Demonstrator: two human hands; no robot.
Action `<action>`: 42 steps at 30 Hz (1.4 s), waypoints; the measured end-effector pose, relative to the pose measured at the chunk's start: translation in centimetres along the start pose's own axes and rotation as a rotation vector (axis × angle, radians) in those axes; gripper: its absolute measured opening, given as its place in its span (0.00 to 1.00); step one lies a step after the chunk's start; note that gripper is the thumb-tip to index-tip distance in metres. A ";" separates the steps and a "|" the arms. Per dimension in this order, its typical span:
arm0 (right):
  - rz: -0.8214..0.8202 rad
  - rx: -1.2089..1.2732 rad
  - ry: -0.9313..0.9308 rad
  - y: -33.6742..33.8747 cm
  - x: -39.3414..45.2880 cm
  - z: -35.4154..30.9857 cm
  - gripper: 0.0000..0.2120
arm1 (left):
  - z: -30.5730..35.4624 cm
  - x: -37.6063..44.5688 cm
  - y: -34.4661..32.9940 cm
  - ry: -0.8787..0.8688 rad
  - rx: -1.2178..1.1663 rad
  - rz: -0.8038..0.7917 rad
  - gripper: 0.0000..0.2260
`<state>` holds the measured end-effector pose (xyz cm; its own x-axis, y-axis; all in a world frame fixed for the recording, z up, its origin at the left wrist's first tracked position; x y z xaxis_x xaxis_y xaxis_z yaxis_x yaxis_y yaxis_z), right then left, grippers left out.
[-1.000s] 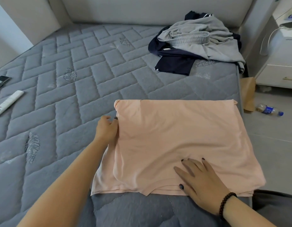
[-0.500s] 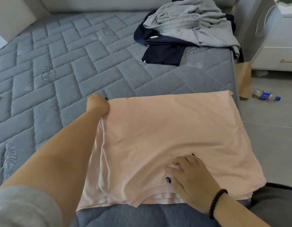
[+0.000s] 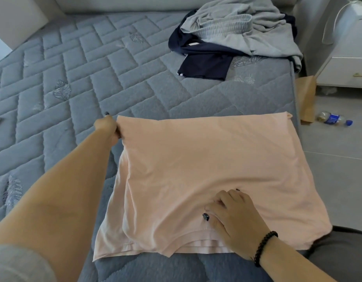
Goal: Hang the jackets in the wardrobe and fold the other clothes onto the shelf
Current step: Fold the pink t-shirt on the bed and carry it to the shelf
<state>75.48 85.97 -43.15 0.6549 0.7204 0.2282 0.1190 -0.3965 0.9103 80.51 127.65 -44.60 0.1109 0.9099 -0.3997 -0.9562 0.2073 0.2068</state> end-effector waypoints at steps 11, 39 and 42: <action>0.022 0.237 -0.274 -0.5 -0.1 3.7 0.12 | -1.8 -1.9 0.1 -0.475 0.692 0.023 0.10; 0.227 0.577 -1.469 4.7 -7.8 20.0 0.12 | -10.3 -37.6 -25.7 -1.046 1.166 -0.611 0.33; 0.171 0.665 -1.383 4.3 -7.8 20.0 0.12 | -11.1 -38.2 -26.6 -1.003 1.248 -0.521 0.40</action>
<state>85.81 67.28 -47.92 0.8072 -0.2819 -0.5187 0.0265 -0.8604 0.5089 98.68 83.37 -44.70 0.9102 0.4092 -0.0634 -0.0353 0.2292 0.9727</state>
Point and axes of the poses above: each hand's wrist, its own x-axis towards the middle knuckle, its own y-axis out of the back of the hand, z = x × y, the point moved 7 cm from there along x, towards the middle knuckle, and after that the axes turned 12 degrees about z, right-handed, at the moved point
